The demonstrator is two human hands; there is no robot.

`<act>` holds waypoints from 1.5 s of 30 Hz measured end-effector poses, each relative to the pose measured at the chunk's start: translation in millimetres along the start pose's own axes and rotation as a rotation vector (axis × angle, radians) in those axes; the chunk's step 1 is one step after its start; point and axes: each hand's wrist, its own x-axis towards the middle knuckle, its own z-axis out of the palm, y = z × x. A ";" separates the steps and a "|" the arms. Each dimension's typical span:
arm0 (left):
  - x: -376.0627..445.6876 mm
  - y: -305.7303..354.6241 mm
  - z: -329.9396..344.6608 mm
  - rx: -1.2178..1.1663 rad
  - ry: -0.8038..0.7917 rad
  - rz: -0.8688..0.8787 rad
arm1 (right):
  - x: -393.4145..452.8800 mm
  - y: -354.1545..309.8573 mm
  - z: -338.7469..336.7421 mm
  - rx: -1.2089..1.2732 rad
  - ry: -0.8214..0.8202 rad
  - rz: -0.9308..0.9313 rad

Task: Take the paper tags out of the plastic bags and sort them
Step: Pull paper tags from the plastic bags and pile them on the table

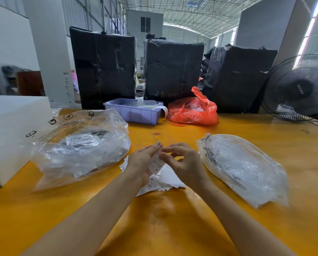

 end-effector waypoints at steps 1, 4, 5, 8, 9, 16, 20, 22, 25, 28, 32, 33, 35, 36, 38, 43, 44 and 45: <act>-1.0 0.5 -0.2 -0.019 -0.002 -0.006 | -0.8 0.1 1.8 0.015 -0.007 0.004; -2.8 1.8 0.8 -0.047 -0.009 -0.001 | 0.4 -1.4 3.4 0.116 0.025 0.073; -3.5 2.2 1.5 -0.041 -0.010 0.002 | 1.3 -2.2 2.7 0.182 0.041 0.110; -5.0 2.4 2.9 0.003 -0.022 -0.007 | 3.1 -2.8 -1.0 0.358 0.072 0.217; -5.4 2.9 2.8 0.019 -0.028 -0.015 | 3.5 -3.0 -2.7 0.396 0.074 0.253; -3.8 17.2 -6.4 0.330 -0.140 -0.098 | 8.6 2.0 -18.1 0.560 0.155 0.438; -3.8 22.3 -12.2 0.496 -0.253 -0.064 | 9.4 2.8 -24.1 0.624 0.183 0.460; -3.2 23.0 -12.2 0.520 -0.220 -0.023 | 9.9 1.5 -26.5 0.619 0.187 0.434; -2.8 33.9 -15.6 0.577 -0.118 0.077 | 12.3 3.5 -37.8 0.457 0.261 0.315; 2.2 59.1 -36.1 0.477 0.099 0.234 | 16.2 17.4 -61.1 0.058 0.450 0.186; 14.2 94.9 -85.0 0.583 0.520 0.538 | 16.8 50.1 -96.5 -0.525 0.492 0.156; 16.7 100.4 -96.7 0.610 0.601 0.575 | 16.2 59.2 -102.4 -0.601 0.441 0.212; 20.6 106.4 -116.9 0.683 0.745 0.600 | 14.9 73.4 -110.8 -0.688 0.328 0.353; 22.3 107.0 -125.1 0.728 0.793 0.605 | 14.0 77.9 -112.9 -0.714 0.269 0.425; 24.2 105.3 -136.3 0.801 0.829 0.617 | 11.9 81.4 -114.5 -0.755 0.164 0.548; 22.9 97.0 -143.3 0.955 0.836 0.535 | 7.4 87.9 -110.5 -0.764 0.130 0.612; 23.2 96.0 -144.0 0.983 0.822 0.505 | 7.2 88.5 -109.5 -0.763 0.149 0.586; 23.4 95.4 -143.9 1.013 0.813 0.482 | 7.1 89.7 -108.7 -0.765 0.179 0.563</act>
